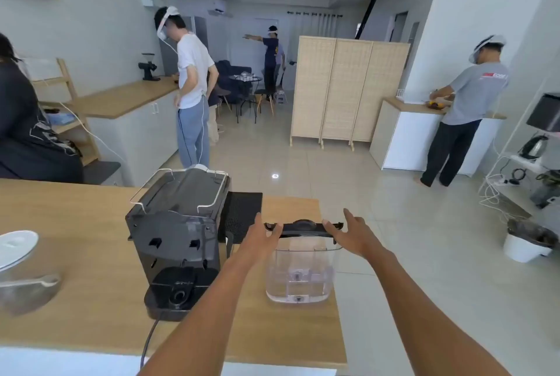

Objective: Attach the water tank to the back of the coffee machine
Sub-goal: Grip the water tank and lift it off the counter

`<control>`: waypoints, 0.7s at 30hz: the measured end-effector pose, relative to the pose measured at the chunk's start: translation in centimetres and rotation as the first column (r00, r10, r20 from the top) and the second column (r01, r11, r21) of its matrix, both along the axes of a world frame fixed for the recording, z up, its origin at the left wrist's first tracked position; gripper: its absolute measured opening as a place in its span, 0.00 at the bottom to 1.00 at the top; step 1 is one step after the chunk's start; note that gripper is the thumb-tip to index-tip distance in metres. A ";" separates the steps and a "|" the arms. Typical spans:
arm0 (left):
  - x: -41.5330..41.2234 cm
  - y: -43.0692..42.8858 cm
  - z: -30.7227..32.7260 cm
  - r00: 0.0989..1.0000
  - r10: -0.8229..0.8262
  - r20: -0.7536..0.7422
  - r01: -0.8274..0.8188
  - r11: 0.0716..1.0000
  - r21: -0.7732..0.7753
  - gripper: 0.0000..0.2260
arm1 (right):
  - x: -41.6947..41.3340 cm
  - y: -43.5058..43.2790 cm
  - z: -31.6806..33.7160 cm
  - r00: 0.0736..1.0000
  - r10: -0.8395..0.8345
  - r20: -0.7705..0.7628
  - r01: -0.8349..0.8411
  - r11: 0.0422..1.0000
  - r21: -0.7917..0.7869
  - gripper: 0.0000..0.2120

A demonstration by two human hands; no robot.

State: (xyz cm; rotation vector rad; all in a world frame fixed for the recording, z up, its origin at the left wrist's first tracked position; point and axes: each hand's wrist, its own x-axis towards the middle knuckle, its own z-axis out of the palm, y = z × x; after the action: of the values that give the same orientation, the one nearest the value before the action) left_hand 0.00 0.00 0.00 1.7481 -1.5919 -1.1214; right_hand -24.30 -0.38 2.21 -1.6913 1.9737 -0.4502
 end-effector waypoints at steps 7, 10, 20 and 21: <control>-0.5 -1.1 -1.5 0.994 0.101 -0.043 -0.098 0.994 0.055 0.40 | -1.0 -0.7 -0.8 0.995 0.013 0.103 -0.023 0.995 0.094 0.50; -0.3 -1.1 -2.3 0.987 0.123 -0.107 -0.121 0.992 0.024 0.34 | -1.0 -0.3 -0.9 0.976 0.052 0.209 -0.070 0.994 0.079 0.35; -0.1 0.7 -2.7 0.964 0.146 -0.224 -0.182 0.972 -0.151 0.32 | -0.8 1.1 -3.1 0.910 0.045 0.411 0.023 0.987 -0.159 0.24; -0.2 1.0 -2.5 0.965 0.146 -0.217 -0.188 0.964 -0.189 0.29 | -0.7 1.3 -3.1 0.905 0.044 0.422 0.036 0.983 -0.180 0.24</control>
State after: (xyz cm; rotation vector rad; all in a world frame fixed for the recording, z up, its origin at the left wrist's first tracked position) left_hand -0.20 0.96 -2.51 1.5479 -1.3588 -0.9783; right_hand -24.96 0.95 -0.93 -1.5380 1.6468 -0.9406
